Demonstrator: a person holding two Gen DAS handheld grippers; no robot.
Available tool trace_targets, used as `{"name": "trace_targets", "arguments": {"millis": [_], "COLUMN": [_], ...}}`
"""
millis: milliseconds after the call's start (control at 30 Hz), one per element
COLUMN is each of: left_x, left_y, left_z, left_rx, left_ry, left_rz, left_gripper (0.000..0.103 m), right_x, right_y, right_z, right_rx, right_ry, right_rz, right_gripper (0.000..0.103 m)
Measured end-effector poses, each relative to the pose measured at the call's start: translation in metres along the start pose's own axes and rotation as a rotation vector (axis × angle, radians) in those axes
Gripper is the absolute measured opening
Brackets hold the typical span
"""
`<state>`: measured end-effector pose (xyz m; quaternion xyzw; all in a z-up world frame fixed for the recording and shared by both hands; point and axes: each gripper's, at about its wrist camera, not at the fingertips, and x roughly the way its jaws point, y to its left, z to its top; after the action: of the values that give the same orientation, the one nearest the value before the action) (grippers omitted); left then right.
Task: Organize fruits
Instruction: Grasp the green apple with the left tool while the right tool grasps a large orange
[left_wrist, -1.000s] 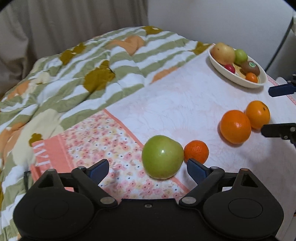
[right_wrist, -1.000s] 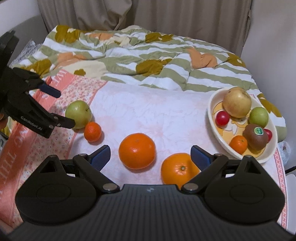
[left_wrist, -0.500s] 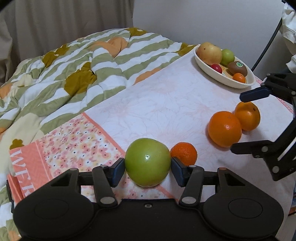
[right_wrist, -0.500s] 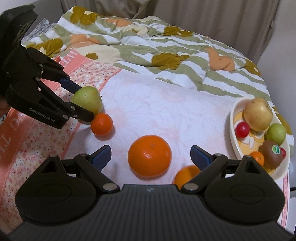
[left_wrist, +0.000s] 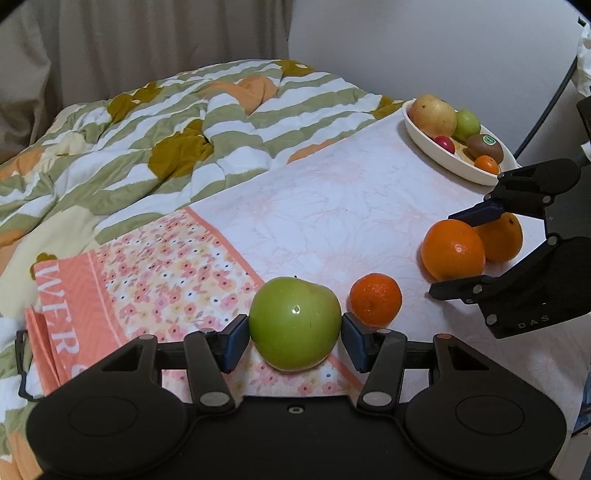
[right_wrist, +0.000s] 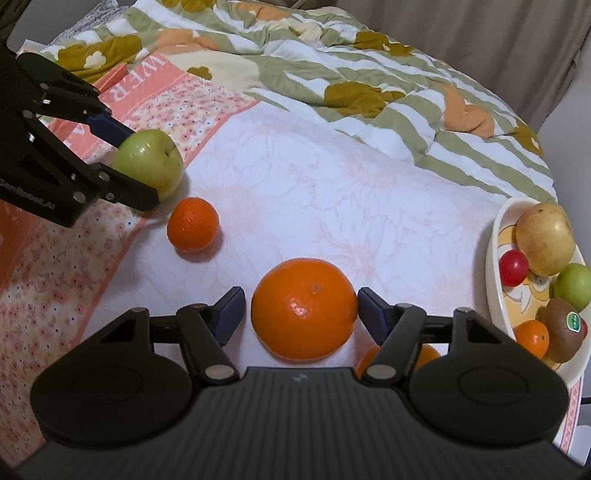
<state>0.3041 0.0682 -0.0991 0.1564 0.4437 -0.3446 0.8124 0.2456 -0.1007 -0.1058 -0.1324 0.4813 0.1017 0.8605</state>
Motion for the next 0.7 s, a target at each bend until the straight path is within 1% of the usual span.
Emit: {"name": "trace_targets", "arguments": {"millis": [100, 133, 300, 400, 533, 700], "left_x": [-0.004, -0.006, -0.023, -0.037, -0.058, -0.088], "left_y": [0.002, 0.002, -0.003, -0.008, -0.021, -0.039], "left_z": [-0.004, -0.005, -0.009, -0.01, -0.013, -0.019], "left_rx": [-0.019, -0.025, -0.031, -0.049, -0.048, -0.092], "left_ry": [-0.004, -0.008, -0.057, -0.088, -0.129, -0.172], "left_rz": [0.016, 0.026, 0.089, 0.114, 0.18, 0.251], "left_gripper": [0.058, 0.058, 0.058, 0.058, 0.058, 0.058], "right_x": [0.003, 0.003, -0.003, -0.015, -0.04, -0.071], "right_y": [0.001, 0.0, -0.001, 0.0, -0.003, -0.012], "right_z": [-0.001, -0.001, -0.004, -0.005, -0.007, -0.011], "right_rx": [-0.008, -0.01, 0.002, 0.016, 0.059, 0.096], "right_ry": [0.004, 0.0, -0.013, -0.043, -0.099, -0.148], "right_rz": [-0.005, -0.008, -0.015, -0.02, -0.021, -0.02], "right_gripper": [0.079, 0.076, 0.075, 0.075, 0.075, 0.075]}}
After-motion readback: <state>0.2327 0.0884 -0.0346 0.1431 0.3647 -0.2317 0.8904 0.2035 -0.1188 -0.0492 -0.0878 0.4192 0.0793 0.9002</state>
